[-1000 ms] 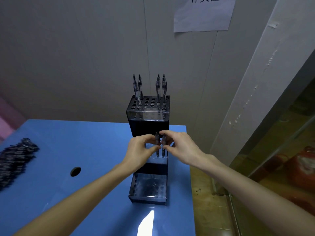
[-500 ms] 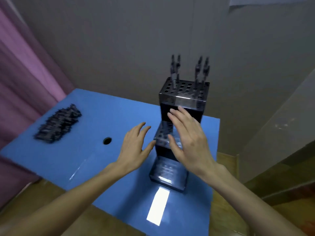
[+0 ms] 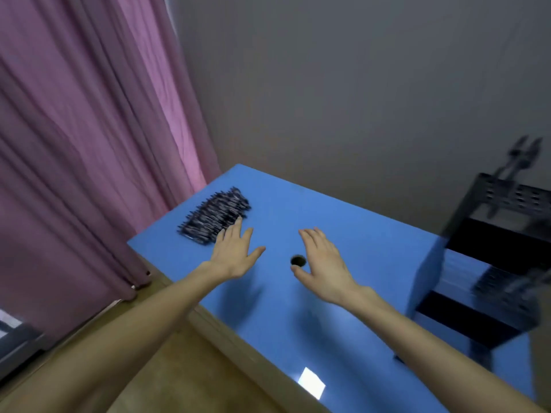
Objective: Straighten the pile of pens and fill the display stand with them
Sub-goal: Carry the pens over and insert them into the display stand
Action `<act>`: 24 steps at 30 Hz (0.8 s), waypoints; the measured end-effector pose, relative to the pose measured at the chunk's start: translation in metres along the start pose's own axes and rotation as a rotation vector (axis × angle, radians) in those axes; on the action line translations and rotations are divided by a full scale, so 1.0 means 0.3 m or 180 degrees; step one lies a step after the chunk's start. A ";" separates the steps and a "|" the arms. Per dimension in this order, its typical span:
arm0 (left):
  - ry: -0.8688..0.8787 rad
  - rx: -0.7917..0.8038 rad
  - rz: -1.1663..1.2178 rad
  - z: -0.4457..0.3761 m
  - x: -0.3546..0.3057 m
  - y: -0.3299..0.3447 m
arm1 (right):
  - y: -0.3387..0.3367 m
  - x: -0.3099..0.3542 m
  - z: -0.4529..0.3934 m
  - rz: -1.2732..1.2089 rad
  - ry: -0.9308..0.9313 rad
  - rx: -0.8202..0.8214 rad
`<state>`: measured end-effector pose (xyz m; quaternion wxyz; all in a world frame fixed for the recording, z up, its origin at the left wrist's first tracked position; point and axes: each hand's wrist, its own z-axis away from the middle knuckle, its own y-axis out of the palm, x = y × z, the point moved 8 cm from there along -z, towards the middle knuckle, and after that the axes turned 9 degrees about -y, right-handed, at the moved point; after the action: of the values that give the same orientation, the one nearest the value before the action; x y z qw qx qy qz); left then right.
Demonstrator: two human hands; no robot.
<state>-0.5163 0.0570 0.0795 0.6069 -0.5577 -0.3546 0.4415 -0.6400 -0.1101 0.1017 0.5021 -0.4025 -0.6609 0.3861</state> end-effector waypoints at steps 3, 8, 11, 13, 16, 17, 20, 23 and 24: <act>0.0023 -0.0040 -0.0205 -0.084 0.214 -0.051 | 0.105 0.061 -0.209 0.0035 0.0294 0.0226; -0.0117 0.0098 -0.0103 -0.189 0.529 -0.139 | 0.205 0.114 -0.487 0.0321 0.0527 0.0628; -0.0104 0.0246 -0.0137 -0.282 0.663 -0.175 | 0.236 0.106 -0.633 0.0424 0.0728 0.0883; -0.0067 0.0267 -0.0153 -0.339 0.704 -0.191 | 0.242 0.073 -0.702 0.0423 0.0897 0.1003; 0.0086 0.0278 -0.0214 -0.467 0.763 -0.196 | 0.293 0.021 -0.848 0.0472 0.1017 0.1119; 0.0158 0.0333 -0.0241 -0.514 0.776 -0.190 | 0.312 0.003 -0.898 0.0453 0.1072 0.1129; 0.0471 0.0439 -0.0288 -0.660 0.785 -0.177 | 0.374 -0.046 -1.071 0.0263 0.1119 0.1047; 0.0848 0.0375 -0.0521 -0.815 0.774 -0.173 | 0.442 -0.097 -1.272 0.0011 0.1162 0.0790; 0.0928 0.0434 -0.0567 -0.866 0.774 -0.165 | 0.467 -0.117 -1.331 -0.0104 0.1239 0.0748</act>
<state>-0.1864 0.1795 0.0812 0.7249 -0.5397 -0.2802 0.3236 -0.2246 -0.0471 0.0402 0.6697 -0.3974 -0.5085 0.3673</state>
